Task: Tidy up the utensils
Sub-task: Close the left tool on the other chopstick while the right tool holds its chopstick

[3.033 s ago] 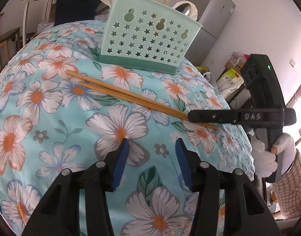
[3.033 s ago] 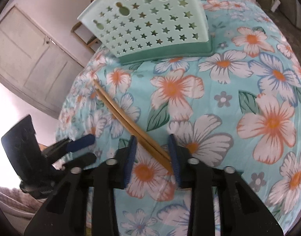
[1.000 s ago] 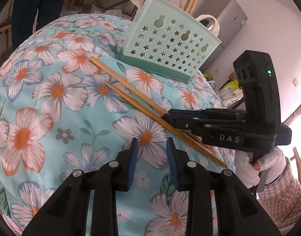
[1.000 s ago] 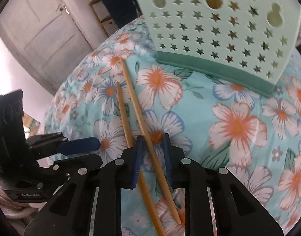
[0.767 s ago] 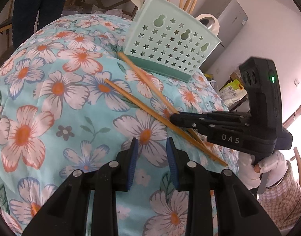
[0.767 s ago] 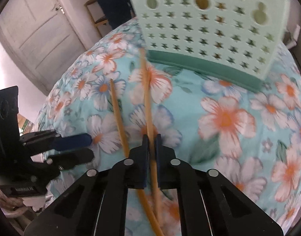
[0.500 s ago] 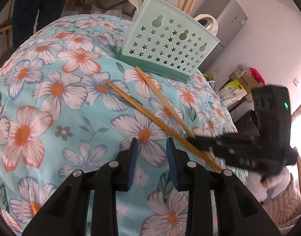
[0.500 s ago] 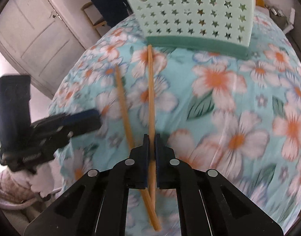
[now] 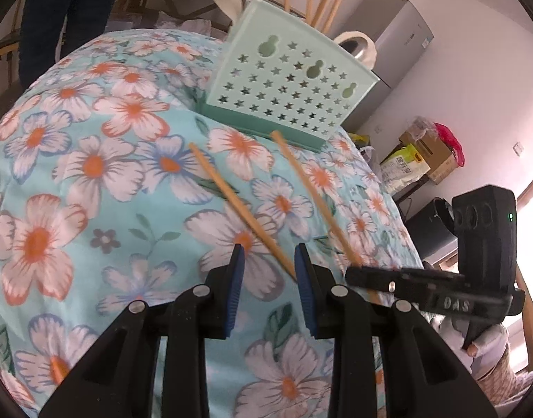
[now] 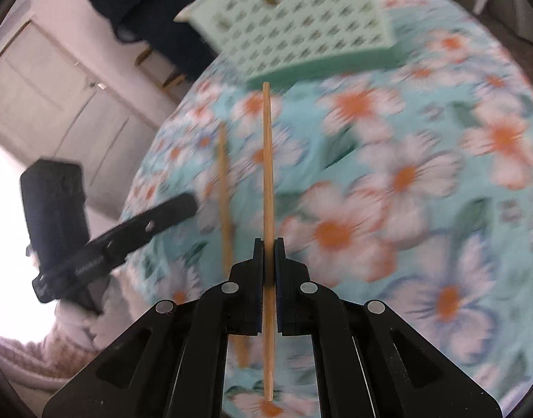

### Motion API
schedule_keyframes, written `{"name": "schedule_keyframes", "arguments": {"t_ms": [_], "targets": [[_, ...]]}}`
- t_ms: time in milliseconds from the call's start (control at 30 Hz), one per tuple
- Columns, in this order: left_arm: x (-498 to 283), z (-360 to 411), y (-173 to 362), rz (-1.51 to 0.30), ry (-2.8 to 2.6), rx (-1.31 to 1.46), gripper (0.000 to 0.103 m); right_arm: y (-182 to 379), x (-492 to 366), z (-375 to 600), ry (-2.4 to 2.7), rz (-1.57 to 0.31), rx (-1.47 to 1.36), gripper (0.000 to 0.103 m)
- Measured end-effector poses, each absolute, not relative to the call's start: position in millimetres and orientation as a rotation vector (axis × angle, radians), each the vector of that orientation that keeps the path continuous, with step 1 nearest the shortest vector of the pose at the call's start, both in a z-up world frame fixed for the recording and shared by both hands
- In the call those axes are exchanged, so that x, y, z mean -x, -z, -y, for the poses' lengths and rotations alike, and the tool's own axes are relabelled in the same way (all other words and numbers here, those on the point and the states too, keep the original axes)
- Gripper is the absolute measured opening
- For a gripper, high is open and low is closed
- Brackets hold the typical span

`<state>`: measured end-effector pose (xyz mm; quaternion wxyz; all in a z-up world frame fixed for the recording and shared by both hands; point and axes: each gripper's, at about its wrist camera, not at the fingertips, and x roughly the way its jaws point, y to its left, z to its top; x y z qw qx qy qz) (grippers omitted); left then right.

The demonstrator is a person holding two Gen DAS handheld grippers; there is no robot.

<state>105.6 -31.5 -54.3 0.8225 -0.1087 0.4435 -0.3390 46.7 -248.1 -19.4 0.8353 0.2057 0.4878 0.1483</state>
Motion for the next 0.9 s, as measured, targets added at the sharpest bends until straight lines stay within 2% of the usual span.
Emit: {"name": "schedule_keyframes", "arguments": {"t_ms": [133, 300, 467, 533, 633, 900], "targets": [[-105, 48, 57, -0.963, 0.76, 0.213, 0.042, 20, -43, 262, -0.218, -1.024, -0.444, 0.004], [-106, 61, 65, -0.991, 0.725, 0.184, 0.044, 28, -40, 262, -0.209, -1.036, -0.501, 0.009], [-111, 67, 65, -1.001, 0.669, 0.203, 0.044, 36, -39, 265, -0.221, -1.018, -0.567, 0.009], [-113, 71, 65, -1.0, 0.639, 0.184, 0.034, 36, -38, 269, -0.218, -1.012, -0.591, 0.005], [-116, 64, 66, -1.016, 0.599, 0.186, 0.019, 37, -34, 275, -0.228, -1.01, -0.636, 0.004], [-110, 48, 64, -1.072, 0.623, 0.196, 0.014, 34, -21, 276, -0.236, -1.013, -0.648, 0.004]]}}
